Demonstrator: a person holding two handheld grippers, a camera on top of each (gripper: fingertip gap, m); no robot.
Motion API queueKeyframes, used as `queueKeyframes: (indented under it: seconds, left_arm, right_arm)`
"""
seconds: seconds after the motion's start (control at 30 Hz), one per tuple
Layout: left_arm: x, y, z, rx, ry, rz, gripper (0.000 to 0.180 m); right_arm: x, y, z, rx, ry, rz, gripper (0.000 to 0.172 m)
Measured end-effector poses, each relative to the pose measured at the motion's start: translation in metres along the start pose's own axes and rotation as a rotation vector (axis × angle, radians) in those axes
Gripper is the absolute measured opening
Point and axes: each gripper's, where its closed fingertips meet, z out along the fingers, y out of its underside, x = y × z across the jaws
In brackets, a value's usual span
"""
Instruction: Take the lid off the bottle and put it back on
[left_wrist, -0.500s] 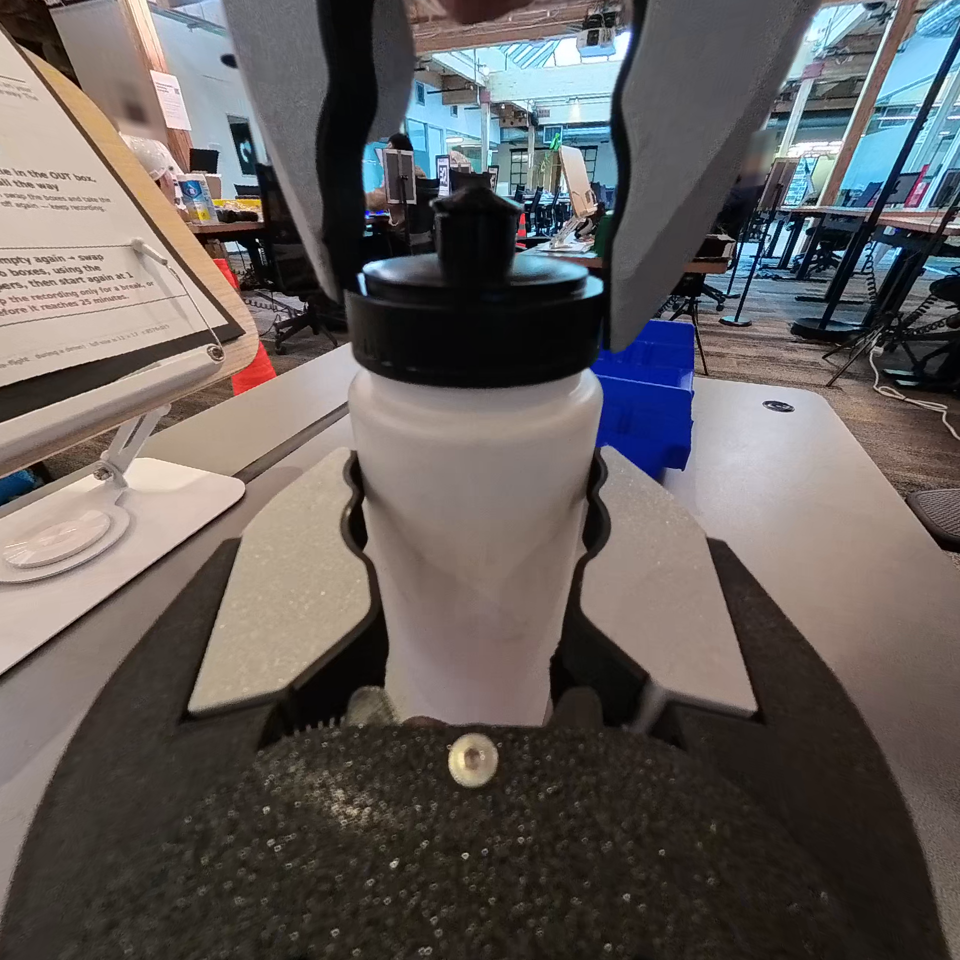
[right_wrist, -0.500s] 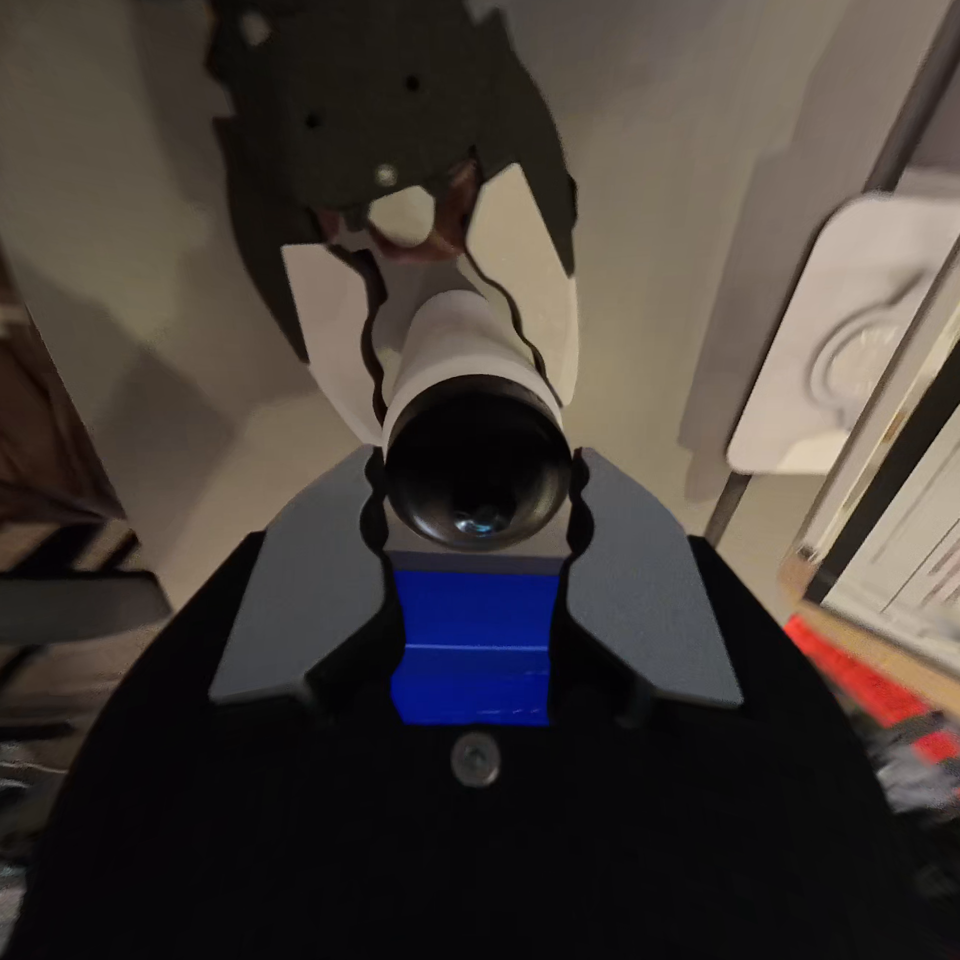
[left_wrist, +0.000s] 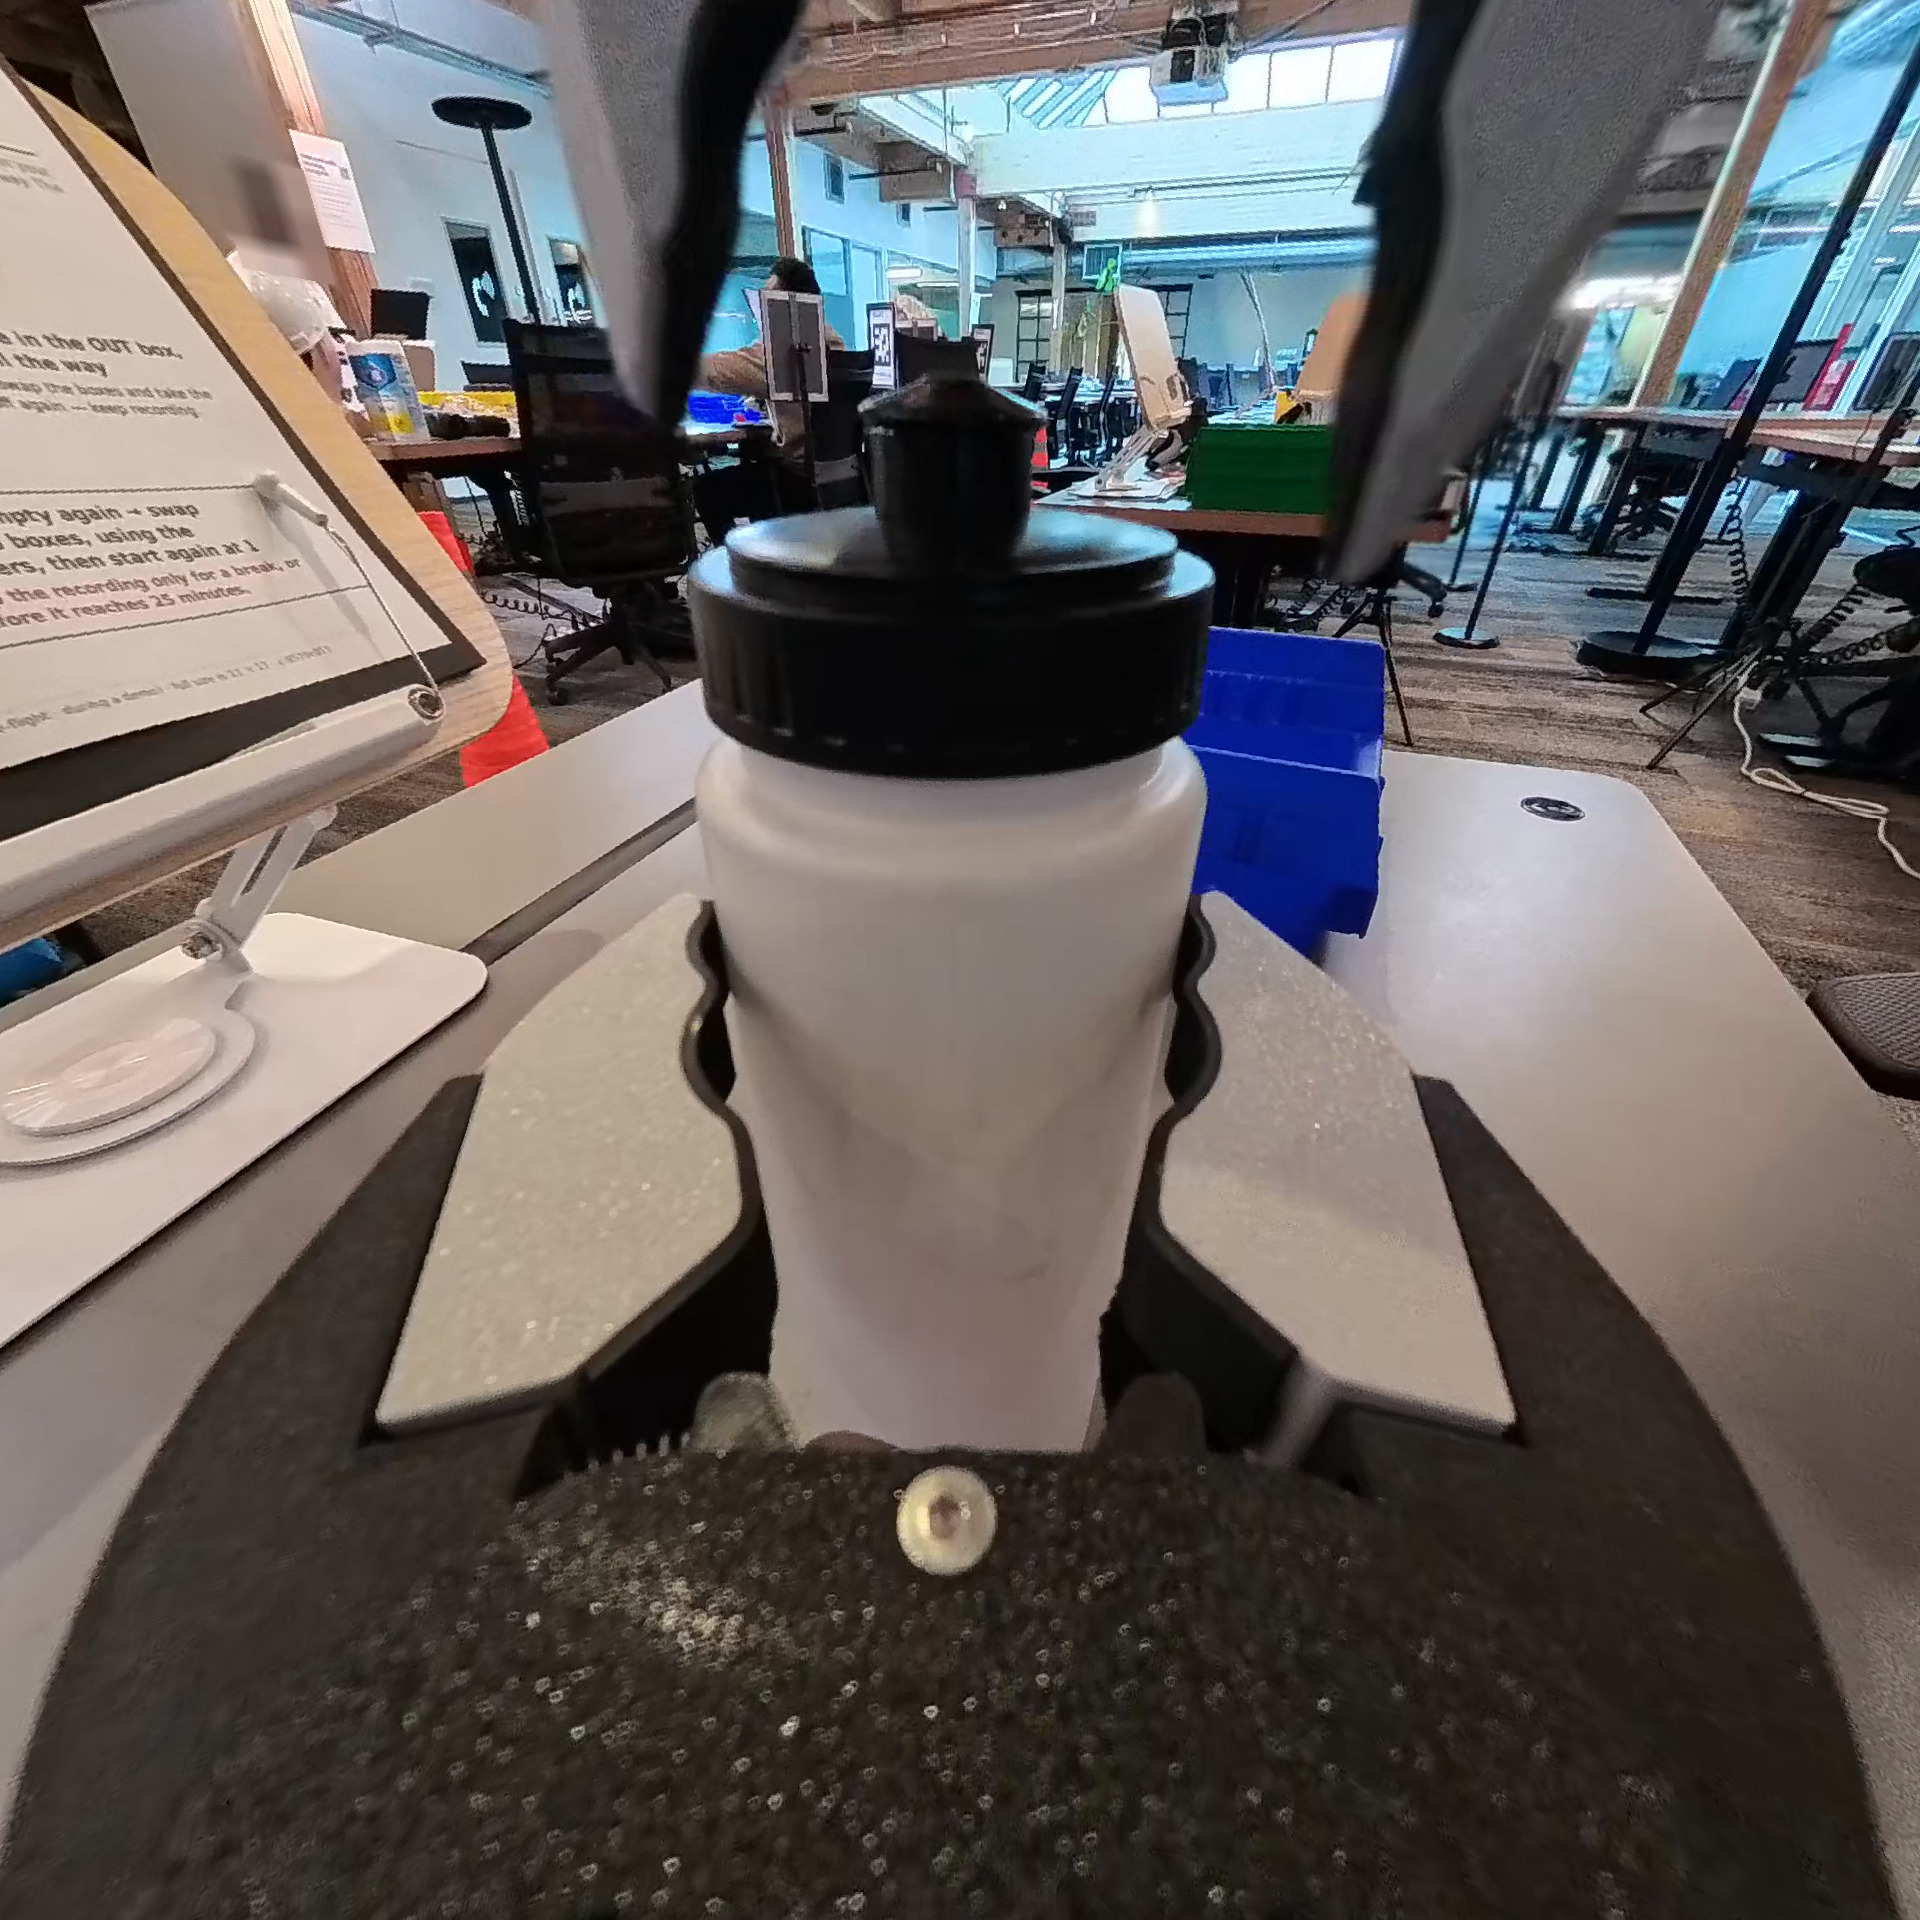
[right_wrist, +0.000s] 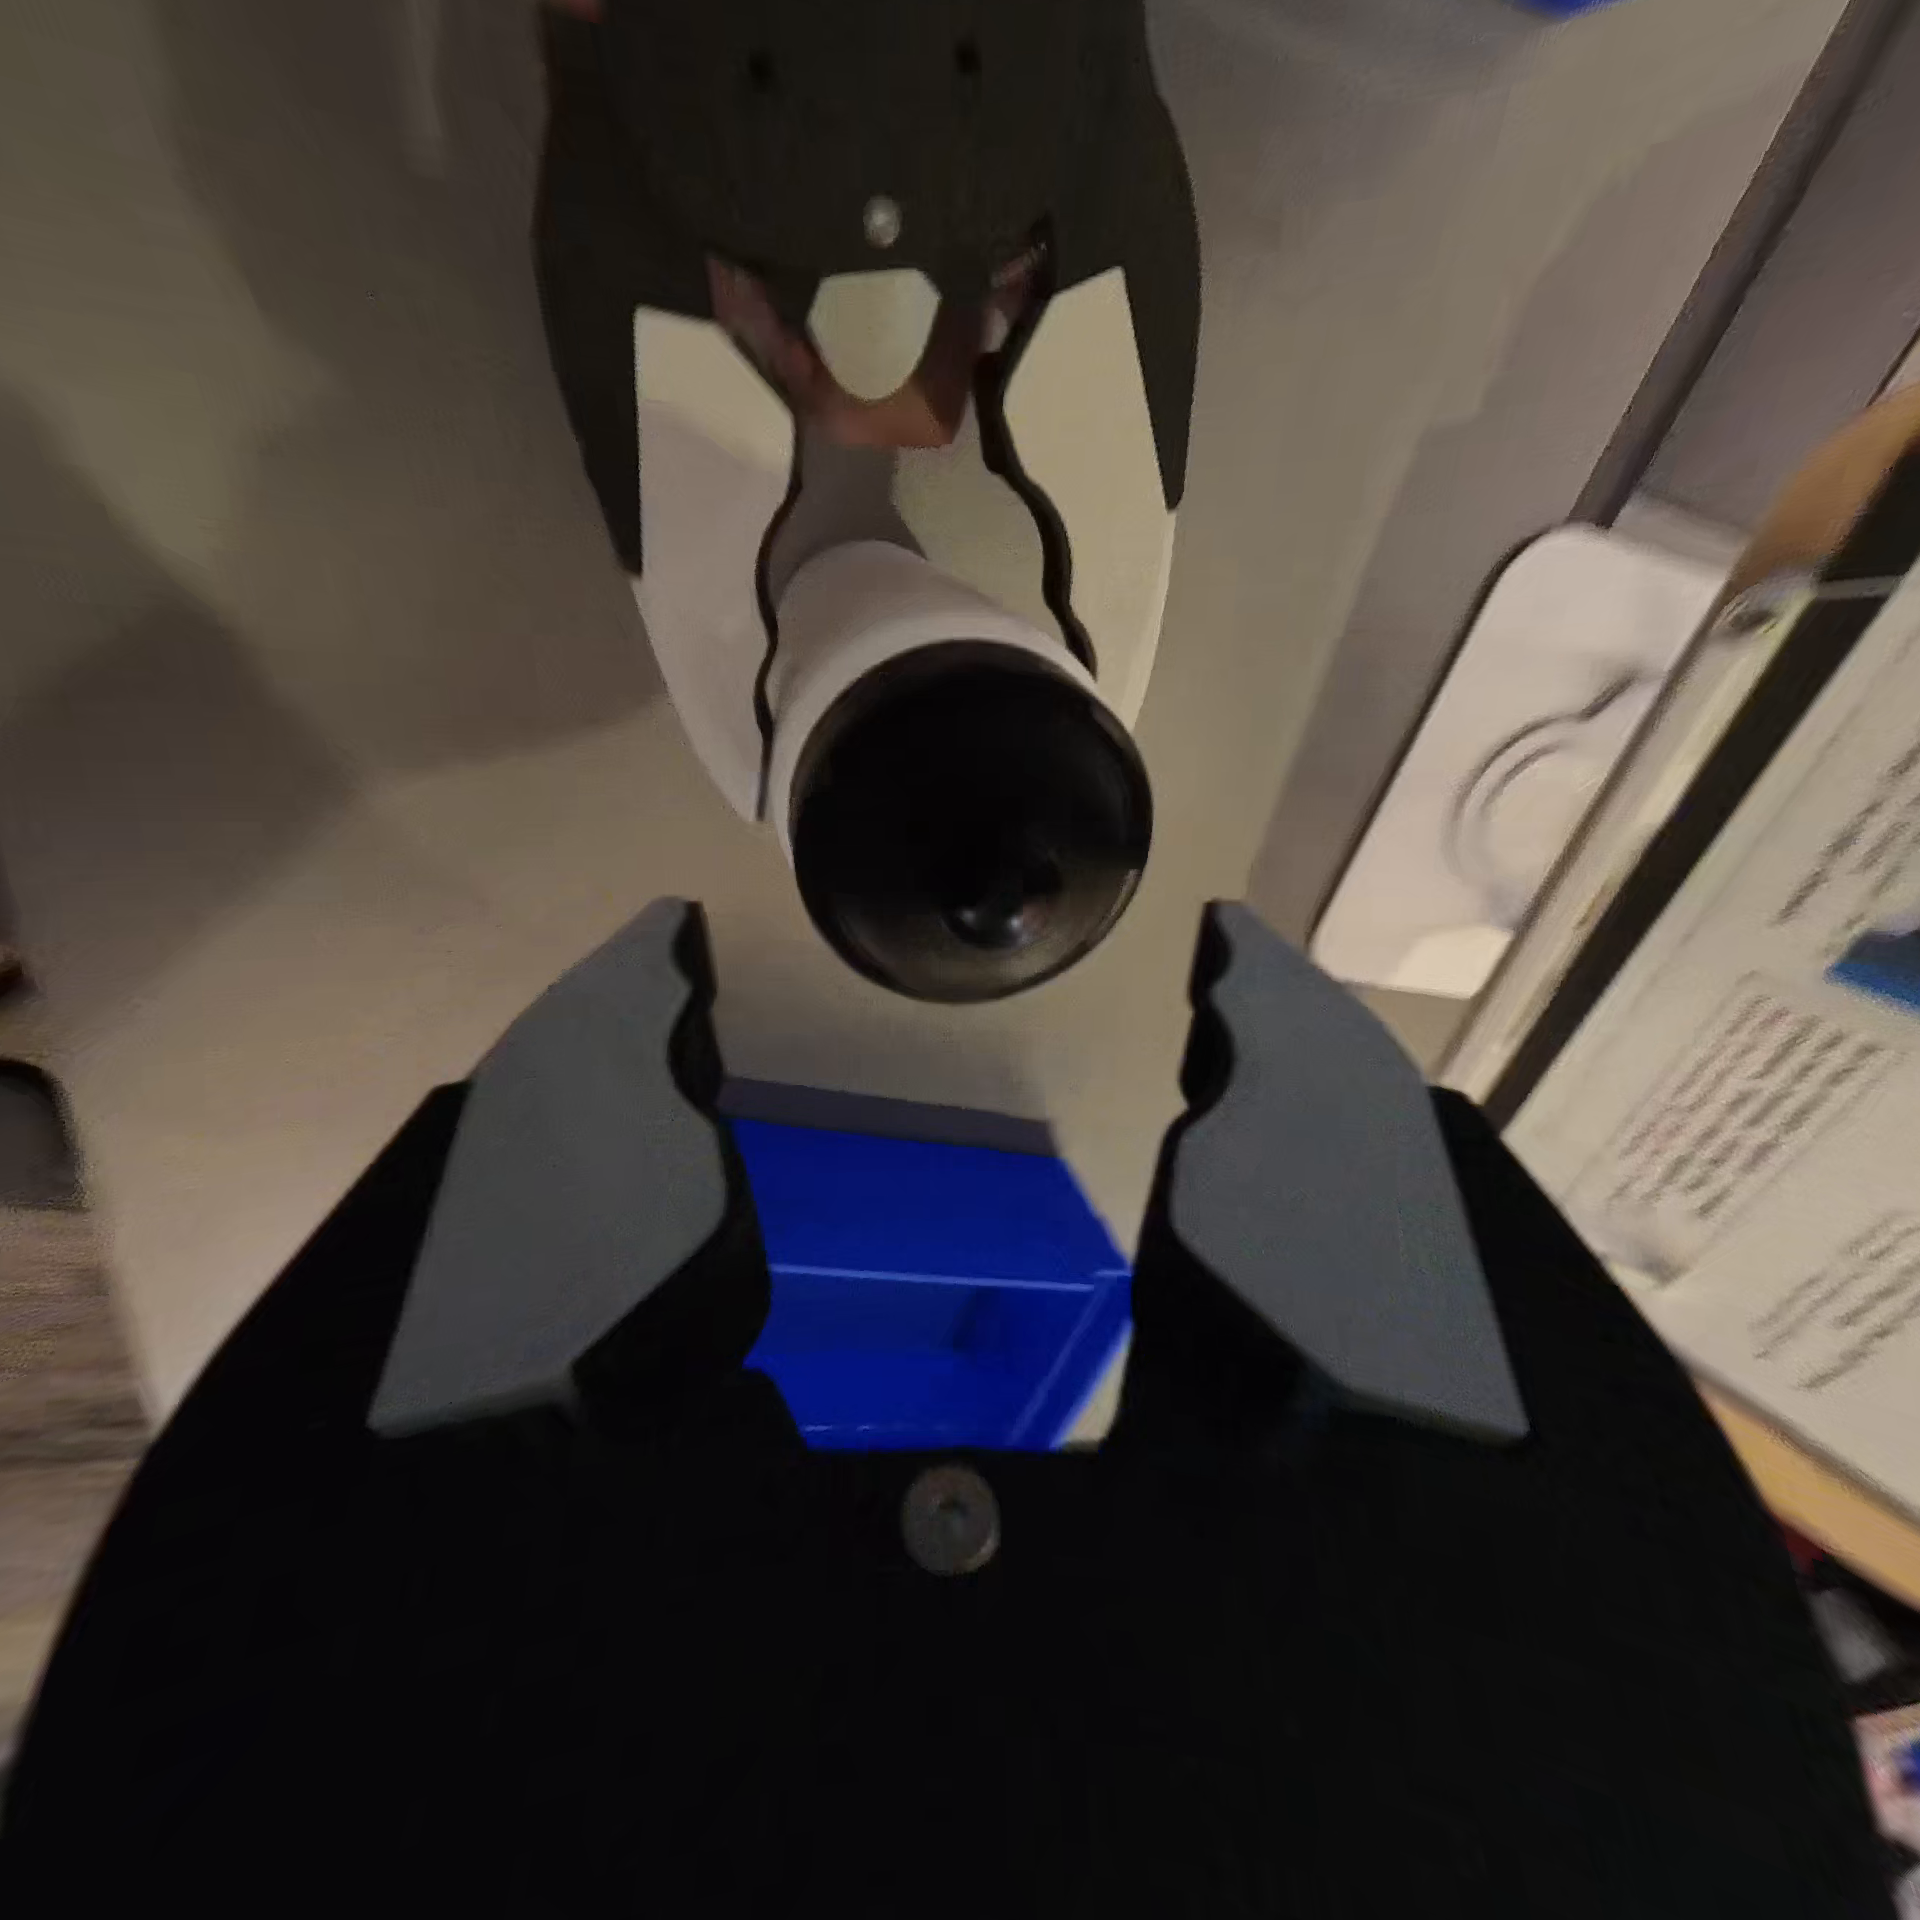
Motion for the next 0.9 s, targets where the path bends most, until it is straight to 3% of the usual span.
queueKeyframes:
  seconds: [0.07, 0.2, 0.3, 0.43, 0.6, 0.8, 0.9]
  left_arm:
    - [0.0, 0.0, 0.0, 0.0, 0.0, -0.001, 0.082]
    - [0.0, 0.0, 0.0, 0.001, 0.004, -0.003, 0.082]
    - [0.0, 0.0, 0.0, 0.002, 0.005, -0.007, 0.082]
    - [0.0, 0.0, 0.0, 0.001, 0.006, -0.009, 0.082]
    - [-0.001, 0.0, 0.0, 0.003, 0.002, -0.012, 0.082]
    - [0.0, 0.0, -0.001, 0.001, 0.002, -0.011, 0.082]
    - [-0.002, 0.0, -0.001, 0.002, 0.0, -0.021, 0.082]
  right_arm:
    - [0.003, 0.004, -0.002, 0.064, 0.013, -0.101, 0.078]
    - [0.004, 0.002, 0.003, 0.155, -0.083, -0.082, 0.071]
    - [0.001, -0.004, 0.011, 0.157, -0.144, -0.07, 0.078]
    - [0.002, -0.007, 0.014, 0.123, -0.165, -0.05, 0.068]
    - [0.003, -0.006, 0.014, 0.018, -0.149, 0.149, 0.068]
    - [-0.001, -0.006, 0.013, -0.119, -0.14, 0.596, 0.069]
    - [0.001, -0.006, 0.014, -0.121, -0.137, 0.701, 0.069]
